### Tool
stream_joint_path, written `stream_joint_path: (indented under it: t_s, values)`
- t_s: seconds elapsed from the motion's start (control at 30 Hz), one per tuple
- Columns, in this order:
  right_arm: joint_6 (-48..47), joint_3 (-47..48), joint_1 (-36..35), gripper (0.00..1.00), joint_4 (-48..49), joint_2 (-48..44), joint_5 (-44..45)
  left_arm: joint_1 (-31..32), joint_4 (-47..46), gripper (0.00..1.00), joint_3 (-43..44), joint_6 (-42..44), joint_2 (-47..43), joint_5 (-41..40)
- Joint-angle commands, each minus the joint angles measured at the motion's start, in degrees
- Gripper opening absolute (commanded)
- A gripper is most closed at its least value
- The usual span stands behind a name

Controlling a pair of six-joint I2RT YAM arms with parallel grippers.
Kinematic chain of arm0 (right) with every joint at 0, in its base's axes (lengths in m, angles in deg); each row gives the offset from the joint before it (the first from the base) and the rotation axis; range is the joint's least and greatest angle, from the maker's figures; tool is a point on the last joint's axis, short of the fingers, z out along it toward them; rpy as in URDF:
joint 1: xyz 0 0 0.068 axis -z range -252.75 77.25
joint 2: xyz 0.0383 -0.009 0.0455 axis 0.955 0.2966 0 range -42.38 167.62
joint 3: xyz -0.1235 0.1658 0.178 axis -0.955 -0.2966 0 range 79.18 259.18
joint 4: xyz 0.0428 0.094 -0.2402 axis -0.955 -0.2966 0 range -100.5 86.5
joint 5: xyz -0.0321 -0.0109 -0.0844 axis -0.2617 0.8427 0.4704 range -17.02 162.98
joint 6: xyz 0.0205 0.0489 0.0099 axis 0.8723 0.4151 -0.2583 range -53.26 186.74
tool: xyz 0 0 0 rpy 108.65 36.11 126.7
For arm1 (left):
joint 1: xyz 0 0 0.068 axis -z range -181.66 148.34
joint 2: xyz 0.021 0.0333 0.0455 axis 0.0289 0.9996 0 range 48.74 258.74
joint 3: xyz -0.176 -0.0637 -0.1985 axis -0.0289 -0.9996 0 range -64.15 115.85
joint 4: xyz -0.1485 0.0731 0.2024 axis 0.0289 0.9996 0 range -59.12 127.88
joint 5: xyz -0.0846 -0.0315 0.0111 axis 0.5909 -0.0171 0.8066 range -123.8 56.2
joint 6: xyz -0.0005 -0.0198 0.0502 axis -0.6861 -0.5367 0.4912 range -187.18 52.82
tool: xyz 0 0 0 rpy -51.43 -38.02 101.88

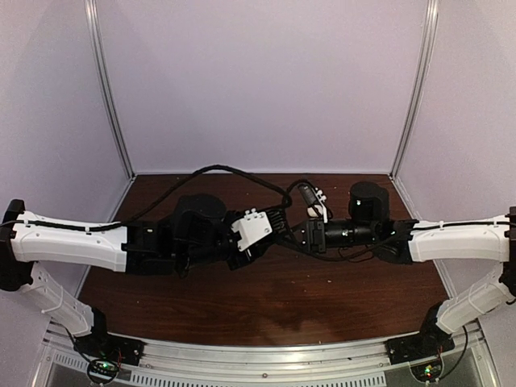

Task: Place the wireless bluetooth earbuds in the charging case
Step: Pass from the left arm to the right

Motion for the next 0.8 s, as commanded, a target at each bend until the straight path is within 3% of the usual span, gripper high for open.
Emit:
stream_joint_path:
  t_s: [0.0, 0.77]
  values:
    - [-0.4, 2.3, -1.2, 0.51, 2.3, 0.9, 1.9, 0.8, -2.3, 0.35, 2.3, 1.7, 0.8, -0.4]
    - [0.2, 3.1, -2.9, 0.27, 3.0, 3.0, 4.9, 1.7, -2.3, 0.35, 4.3, 3.6, 2.9, -1.9]
